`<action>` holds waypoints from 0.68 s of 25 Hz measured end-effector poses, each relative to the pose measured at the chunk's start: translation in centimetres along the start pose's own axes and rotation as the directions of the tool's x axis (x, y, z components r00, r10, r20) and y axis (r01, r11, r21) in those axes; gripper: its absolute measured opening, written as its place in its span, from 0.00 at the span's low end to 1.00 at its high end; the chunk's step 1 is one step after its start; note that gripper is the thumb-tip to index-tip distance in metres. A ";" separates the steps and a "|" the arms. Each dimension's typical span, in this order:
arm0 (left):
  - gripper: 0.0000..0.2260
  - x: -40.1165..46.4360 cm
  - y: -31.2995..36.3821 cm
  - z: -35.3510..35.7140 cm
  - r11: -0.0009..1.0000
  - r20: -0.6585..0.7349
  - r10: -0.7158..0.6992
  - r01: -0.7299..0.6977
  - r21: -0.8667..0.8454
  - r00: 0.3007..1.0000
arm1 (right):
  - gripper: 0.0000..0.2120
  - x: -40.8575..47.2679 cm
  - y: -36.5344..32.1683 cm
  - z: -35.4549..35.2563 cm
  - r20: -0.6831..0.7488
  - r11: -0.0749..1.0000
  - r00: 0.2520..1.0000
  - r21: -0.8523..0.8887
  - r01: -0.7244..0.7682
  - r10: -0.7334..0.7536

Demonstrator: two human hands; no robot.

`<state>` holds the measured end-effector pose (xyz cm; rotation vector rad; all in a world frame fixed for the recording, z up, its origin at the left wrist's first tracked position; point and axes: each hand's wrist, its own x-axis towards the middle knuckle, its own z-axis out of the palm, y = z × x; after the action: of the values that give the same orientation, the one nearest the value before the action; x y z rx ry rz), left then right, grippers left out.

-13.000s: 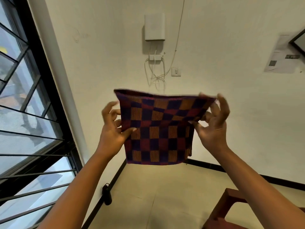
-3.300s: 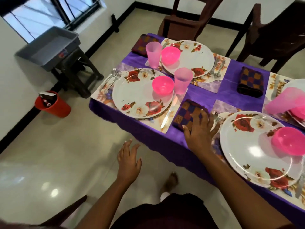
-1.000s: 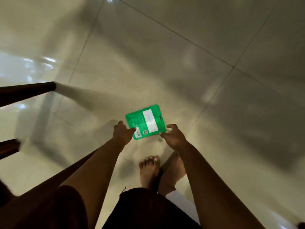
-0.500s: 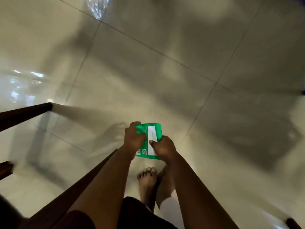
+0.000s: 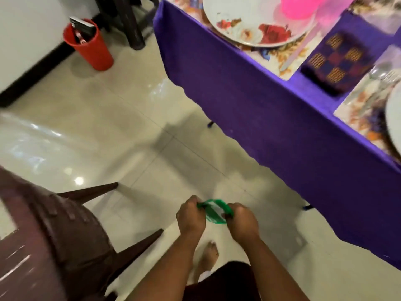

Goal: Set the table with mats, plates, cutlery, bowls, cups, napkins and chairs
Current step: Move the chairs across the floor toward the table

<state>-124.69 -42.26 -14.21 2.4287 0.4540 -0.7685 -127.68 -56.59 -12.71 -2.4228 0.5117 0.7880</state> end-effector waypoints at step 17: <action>0.04 -3.1 13.2 -19.8 0.843 -0.310 0.022 -0.184 -0.505 0.951 | 0.10 3.2 -14.7 -23.7 -0.080 0.663 0.950 0.698 0.270 -0.303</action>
<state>-112.70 -41.50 6.52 2.0155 0.5565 -0.1856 -107.93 -59.68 6.98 -1.6925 0.3125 0.3922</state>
